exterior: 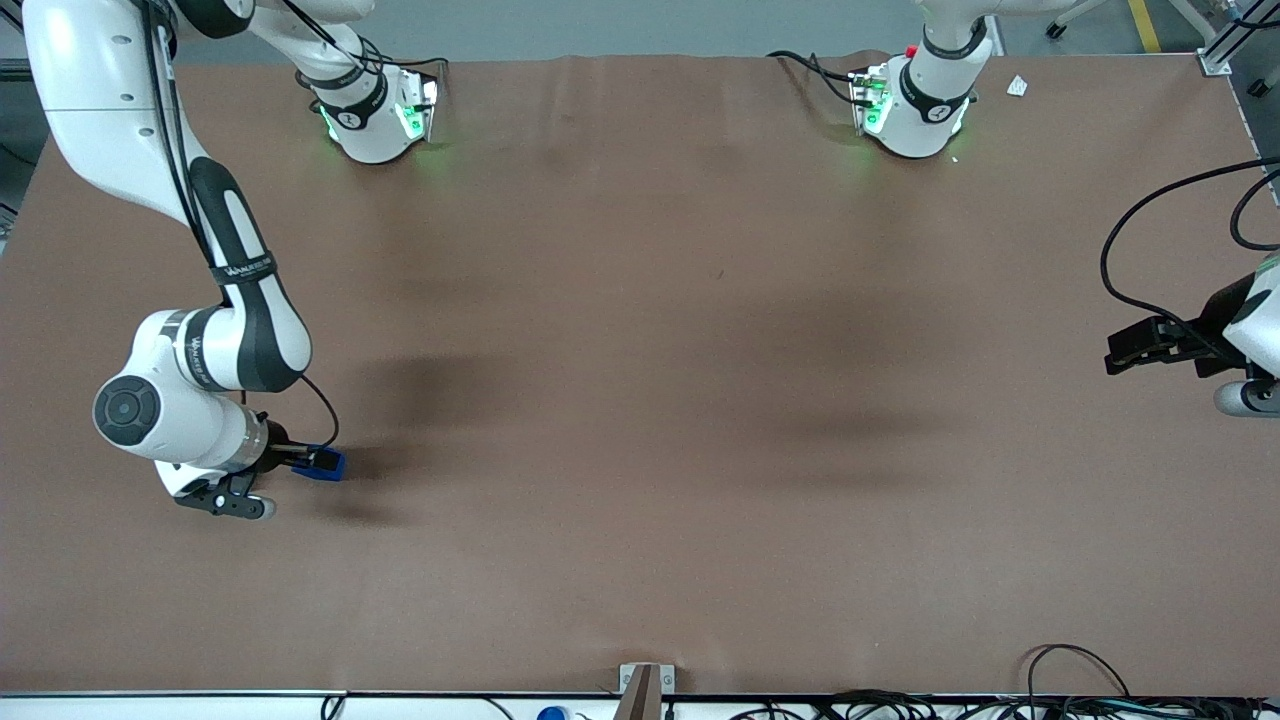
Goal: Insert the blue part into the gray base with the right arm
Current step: 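Close the right gripper on the blue part and lift it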
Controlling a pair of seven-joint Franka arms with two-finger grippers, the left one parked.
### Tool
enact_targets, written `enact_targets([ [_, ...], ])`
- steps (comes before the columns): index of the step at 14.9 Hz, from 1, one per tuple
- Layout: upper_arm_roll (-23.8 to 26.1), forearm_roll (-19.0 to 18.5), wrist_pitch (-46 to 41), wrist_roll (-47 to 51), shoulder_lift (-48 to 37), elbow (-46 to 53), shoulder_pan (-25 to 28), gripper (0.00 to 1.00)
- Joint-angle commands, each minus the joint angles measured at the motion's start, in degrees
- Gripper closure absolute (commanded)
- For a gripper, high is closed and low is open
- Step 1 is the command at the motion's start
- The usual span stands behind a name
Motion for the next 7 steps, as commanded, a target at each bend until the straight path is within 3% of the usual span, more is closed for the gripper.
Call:
enact_targets([
  [1,-0.1,-1.8,0.9,0.4,-0.5,-1.1,0.5,0.02],
  [7,0.0,-2.3,0.9,0.3,-0.4,-1.4,0.6,0.11],
])
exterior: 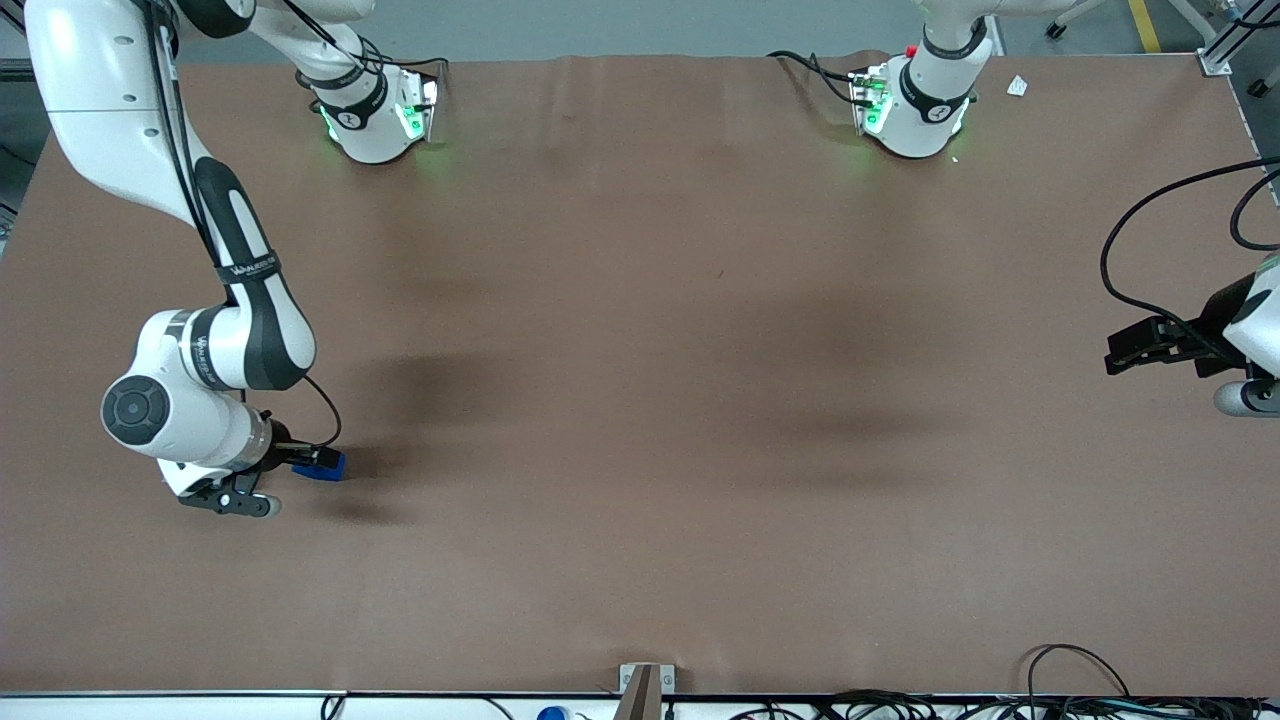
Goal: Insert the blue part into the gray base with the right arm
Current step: 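Close the right gripper on the blue part and lift it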
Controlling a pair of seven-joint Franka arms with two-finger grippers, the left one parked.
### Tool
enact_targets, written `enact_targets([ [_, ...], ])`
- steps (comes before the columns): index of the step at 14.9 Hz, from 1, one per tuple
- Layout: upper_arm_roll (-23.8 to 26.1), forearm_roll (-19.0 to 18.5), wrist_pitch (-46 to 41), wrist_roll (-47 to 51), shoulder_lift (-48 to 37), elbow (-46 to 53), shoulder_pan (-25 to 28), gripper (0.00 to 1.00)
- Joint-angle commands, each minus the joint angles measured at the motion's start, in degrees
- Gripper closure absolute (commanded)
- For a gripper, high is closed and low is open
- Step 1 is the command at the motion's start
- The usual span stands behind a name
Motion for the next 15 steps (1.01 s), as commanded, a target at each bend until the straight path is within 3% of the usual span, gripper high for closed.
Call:
enact_targets([
  [1,-0.1,-1.0,0.9,0.2,-0.1,-1.1,0.4,0.12],
  [4,-0.1,-1.6,1.6,0.1,0.6,-1.0,-0.1,0.22],
  [10,-0.1,-1.7,1.5,0.2,0.6,-1.0,0.0,0.80],
  [12,-0.1,-1.6,0.9,0.3,0.5,-0.7,-0.1,0.91],
  [15,0.0,-1.4,-3.4,0.0,-2.2,0.9,-1.6,0.97],
])
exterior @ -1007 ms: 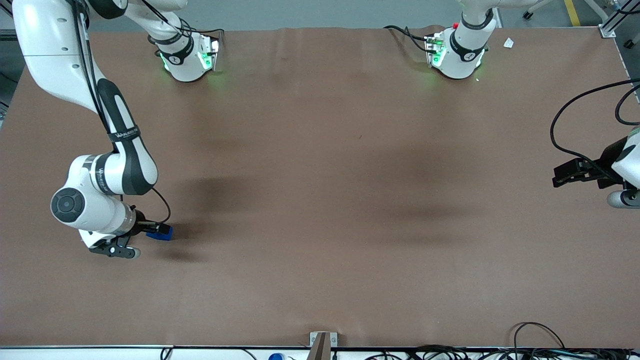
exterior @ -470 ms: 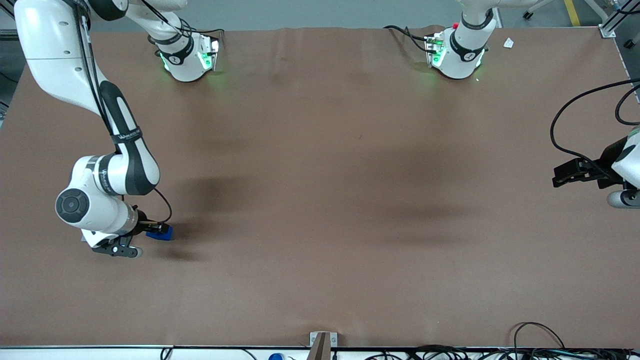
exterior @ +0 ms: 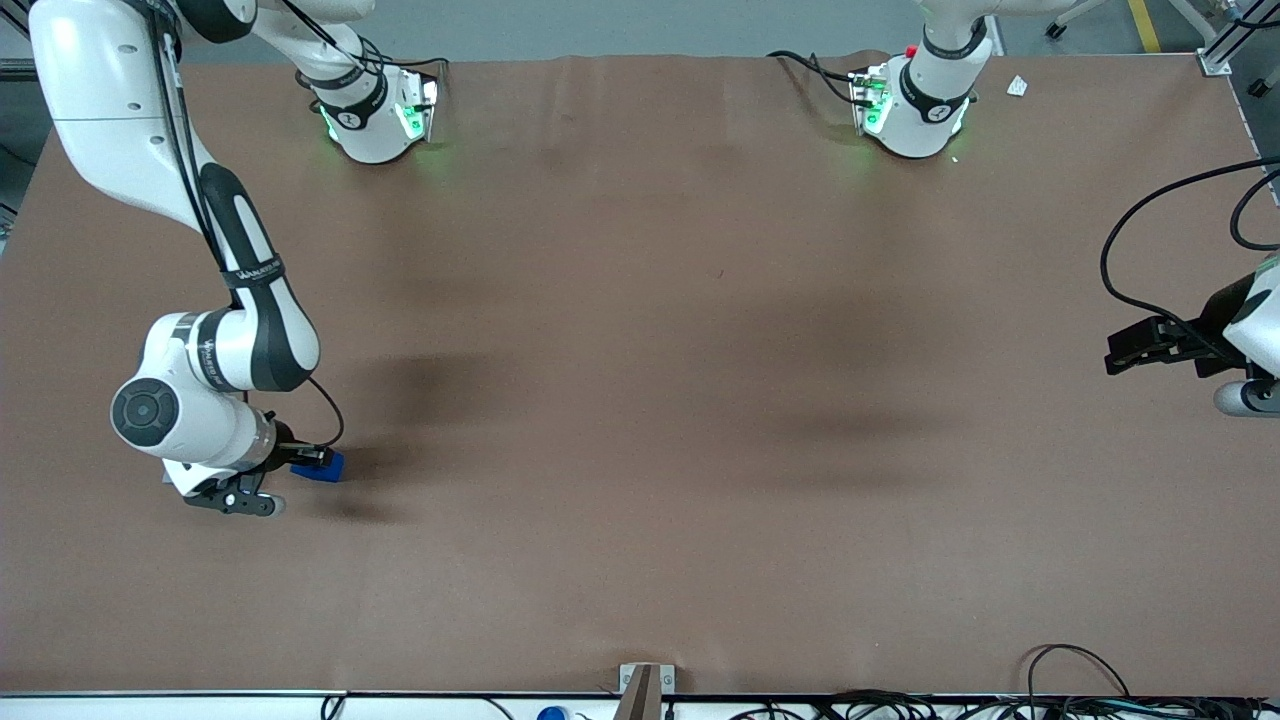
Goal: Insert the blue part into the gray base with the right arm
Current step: 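Carry the blue part over the gray base's socket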
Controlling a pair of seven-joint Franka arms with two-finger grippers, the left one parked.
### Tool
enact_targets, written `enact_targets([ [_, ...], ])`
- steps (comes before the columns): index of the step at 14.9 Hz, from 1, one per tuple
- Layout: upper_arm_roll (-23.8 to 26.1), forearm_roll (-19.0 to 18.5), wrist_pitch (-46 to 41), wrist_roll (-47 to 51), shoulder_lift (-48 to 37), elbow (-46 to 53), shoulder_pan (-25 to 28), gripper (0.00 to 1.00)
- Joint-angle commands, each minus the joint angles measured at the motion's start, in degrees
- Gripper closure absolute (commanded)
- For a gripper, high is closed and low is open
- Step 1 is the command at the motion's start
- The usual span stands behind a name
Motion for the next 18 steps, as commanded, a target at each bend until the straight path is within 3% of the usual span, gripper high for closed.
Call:
enact_targets([
  [1,0.3,-0.5,-6.4,-1.3,-4.4,1.4,-2.2,0.97],
  [6,0.1,-0.4,-14.9,-9.7,-6.7,6.3,-5.1,0.97],
  [11,0.1,-0.6,-15.2,-19.8,-6.1,8.3,-9.8,0.97],
  [18,0.1,-0.7,-15.0,-20.2,-4.5,8.6,-12.1,0.97],
])
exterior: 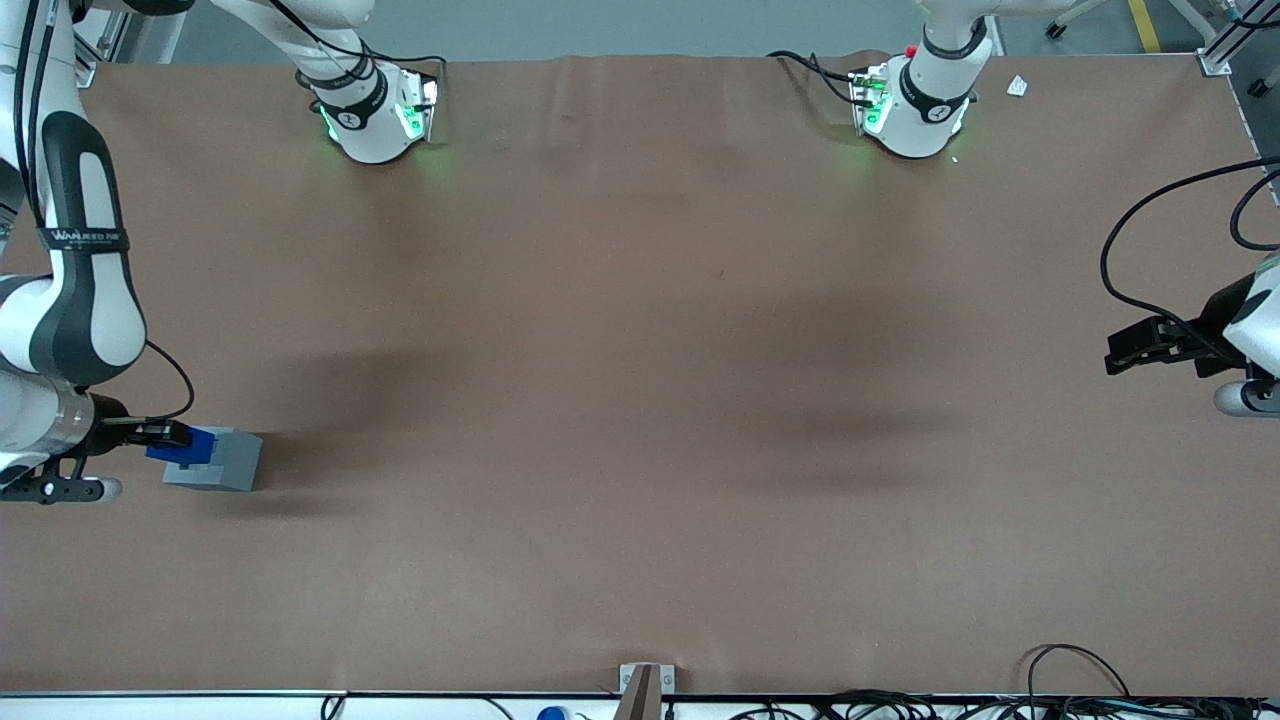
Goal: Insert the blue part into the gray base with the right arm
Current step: 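Carry the blue part over the gray base's socket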
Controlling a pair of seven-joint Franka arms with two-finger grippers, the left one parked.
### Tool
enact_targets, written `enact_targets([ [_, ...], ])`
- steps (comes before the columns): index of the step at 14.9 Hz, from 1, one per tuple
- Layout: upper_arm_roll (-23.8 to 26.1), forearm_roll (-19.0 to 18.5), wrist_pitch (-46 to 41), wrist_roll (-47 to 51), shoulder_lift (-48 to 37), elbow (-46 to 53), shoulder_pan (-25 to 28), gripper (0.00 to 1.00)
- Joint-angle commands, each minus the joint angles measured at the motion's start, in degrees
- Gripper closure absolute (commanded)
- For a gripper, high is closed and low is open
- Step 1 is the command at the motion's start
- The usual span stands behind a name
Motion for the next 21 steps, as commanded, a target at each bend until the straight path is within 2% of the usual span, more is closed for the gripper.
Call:
enact_targets([
  [1,0.7,-0.4,0.0,0.0,1.4,0.9,-0.9,0.97],
  [5,0.8,0.0,0.9,-0.3,2.8,0.9,-2.7,0.97],
  [21,0.9,1.1,1.5,0.3,5.9,5.0,-2.6,0.96],
])
